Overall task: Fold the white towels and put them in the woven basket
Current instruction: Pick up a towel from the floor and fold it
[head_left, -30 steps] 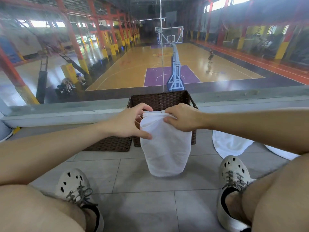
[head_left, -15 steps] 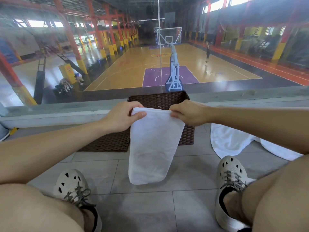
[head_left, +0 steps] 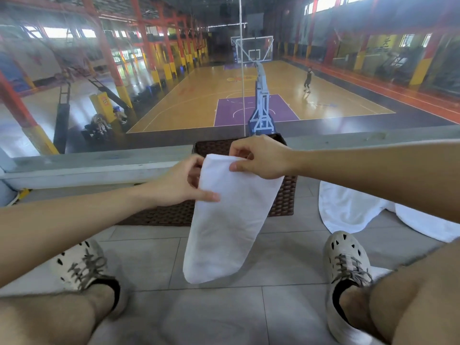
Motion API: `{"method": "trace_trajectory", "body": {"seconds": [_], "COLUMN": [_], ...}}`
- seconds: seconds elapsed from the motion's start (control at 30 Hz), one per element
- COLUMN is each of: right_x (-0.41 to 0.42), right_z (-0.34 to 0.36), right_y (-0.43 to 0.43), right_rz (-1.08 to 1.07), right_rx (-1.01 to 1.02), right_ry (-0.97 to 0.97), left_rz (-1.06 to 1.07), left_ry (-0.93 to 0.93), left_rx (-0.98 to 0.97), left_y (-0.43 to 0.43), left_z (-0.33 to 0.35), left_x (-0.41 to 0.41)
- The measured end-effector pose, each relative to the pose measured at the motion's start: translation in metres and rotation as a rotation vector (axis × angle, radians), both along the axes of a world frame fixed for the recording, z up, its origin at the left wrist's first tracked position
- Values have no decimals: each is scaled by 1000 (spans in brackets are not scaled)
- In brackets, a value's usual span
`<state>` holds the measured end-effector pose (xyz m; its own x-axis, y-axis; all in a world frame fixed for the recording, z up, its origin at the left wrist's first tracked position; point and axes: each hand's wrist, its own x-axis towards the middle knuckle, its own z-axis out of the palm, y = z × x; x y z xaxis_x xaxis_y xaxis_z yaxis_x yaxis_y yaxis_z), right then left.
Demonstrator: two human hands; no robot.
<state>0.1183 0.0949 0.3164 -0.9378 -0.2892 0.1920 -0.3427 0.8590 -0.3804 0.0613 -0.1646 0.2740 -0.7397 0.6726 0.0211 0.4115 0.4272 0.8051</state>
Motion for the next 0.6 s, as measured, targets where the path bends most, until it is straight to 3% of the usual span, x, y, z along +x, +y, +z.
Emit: {"method": "trace_trajectory", "body": {"seconds": [0.13,0.3,0.47,0.6], "right_x": [-10,-29,-49,-18], "right_z": [7,-14,-78,-156], "right_y": [4,22,68,97], "right_rz": [37,49,-17,-61], "right_rx": [-36,-135,-144,-119], "right_ry": [-60,-155,-192,16], "left_rz": [-109,29,179,83], "left_ry": [-221,-134,363,801], "left_rx": [-169,-213,-188,-233], "left_y": [-10,-17,-46,-48], "left_z": [-64,-148,-158,-168], "left_x": [-1,-14,-35,-23]}}
